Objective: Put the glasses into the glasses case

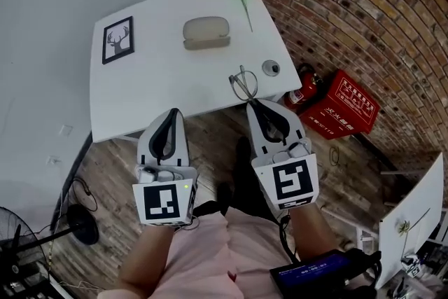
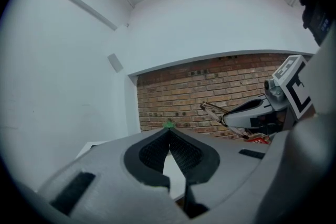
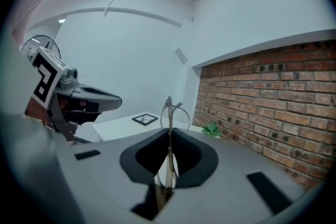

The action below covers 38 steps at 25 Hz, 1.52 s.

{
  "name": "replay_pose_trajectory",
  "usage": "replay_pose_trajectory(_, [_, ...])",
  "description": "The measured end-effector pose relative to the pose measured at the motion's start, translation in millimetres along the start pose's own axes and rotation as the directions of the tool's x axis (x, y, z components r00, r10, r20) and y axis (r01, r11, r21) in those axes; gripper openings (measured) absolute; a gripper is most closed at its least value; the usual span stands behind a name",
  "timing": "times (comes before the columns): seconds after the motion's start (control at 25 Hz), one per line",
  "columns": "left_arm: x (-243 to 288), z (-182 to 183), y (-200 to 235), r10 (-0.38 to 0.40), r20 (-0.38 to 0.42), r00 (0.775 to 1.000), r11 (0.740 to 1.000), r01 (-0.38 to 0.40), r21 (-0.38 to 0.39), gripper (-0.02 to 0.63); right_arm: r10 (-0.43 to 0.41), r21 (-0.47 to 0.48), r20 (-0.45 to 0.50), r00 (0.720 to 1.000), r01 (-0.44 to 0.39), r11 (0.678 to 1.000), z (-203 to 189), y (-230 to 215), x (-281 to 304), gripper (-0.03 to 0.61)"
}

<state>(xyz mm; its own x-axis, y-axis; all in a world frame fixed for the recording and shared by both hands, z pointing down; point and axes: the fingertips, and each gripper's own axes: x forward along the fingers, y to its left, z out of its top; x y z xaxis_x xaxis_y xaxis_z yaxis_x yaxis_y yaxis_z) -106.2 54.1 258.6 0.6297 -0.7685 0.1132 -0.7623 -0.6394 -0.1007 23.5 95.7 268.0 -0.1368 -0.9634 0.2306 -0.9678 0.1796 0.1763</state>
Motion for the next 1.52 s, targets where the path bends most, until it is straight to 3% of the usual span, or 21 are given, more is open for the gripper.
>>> replay_pose_trajectory(0.64, [141, -16, 25, 0.045, -0.094, 0.995, 0.999, -0.045, 0.006, 0.009, 0.125, 0.004, -0.05, 0.991, -0.125, 0.992, -20, -81, 129, 0.018])
replay_pose_trajectory(1.2, [222, 45, 62, 0.188, 0.017, 0.982, 0.982, -0.188, 0.011, 0.009, 0.27, -0.137, 0.039, 0.962, -0.263, 0.955, 39, -133, 224, 0.018])
replay_pose_trajectory(1.52, [229, 43, 86, 0.232, 0.018, 0.973, 0.973, -0.232, -0.011, 0.009, 0.319, -0.208, 0.032, 0.947, -0.306, 0.929, 57, -130, 254, 0.018])
